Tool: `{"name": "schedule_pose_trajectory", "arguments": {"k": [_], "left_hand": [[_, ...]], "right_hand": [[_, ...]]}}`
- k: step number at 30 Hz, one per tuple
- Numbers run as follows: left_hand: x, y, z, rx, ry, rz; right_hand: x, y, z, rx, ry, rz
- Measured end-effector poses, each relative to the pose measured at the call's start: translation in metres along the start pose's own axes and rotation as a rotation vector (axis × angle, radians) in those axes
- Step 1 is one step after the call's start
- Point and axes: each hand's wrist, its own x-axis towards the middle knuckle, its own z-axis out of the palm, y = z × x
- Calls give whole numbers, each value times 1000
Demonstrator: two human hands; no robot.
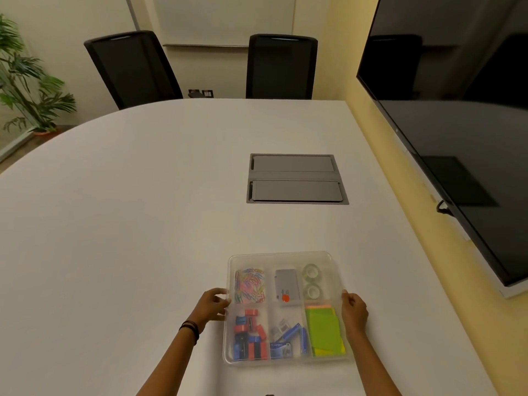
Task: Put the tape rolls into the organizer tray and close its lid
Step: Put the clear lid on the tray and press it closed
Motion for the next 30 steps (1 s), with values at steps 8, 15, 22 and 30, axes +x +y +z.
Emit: {"name": "schedule_pose_trajectory", "arguments": {"k": [8, 15, 22, 30], "left_hand": [[5, 2, -3, -126, 60, -37], [7, 1, -7, -133, 50, -65], [7, 2, -6, -114, 39, -79], [9, -3, -5, -125, 35, -76]], "right_hand": [[1, -2, 8, 69, -84, 87], [-2, -1, 18, 82, -114, 62], [0, 2, 20, 65, -131, 46], [1, 3, 21, 49, -134, 46]]}}
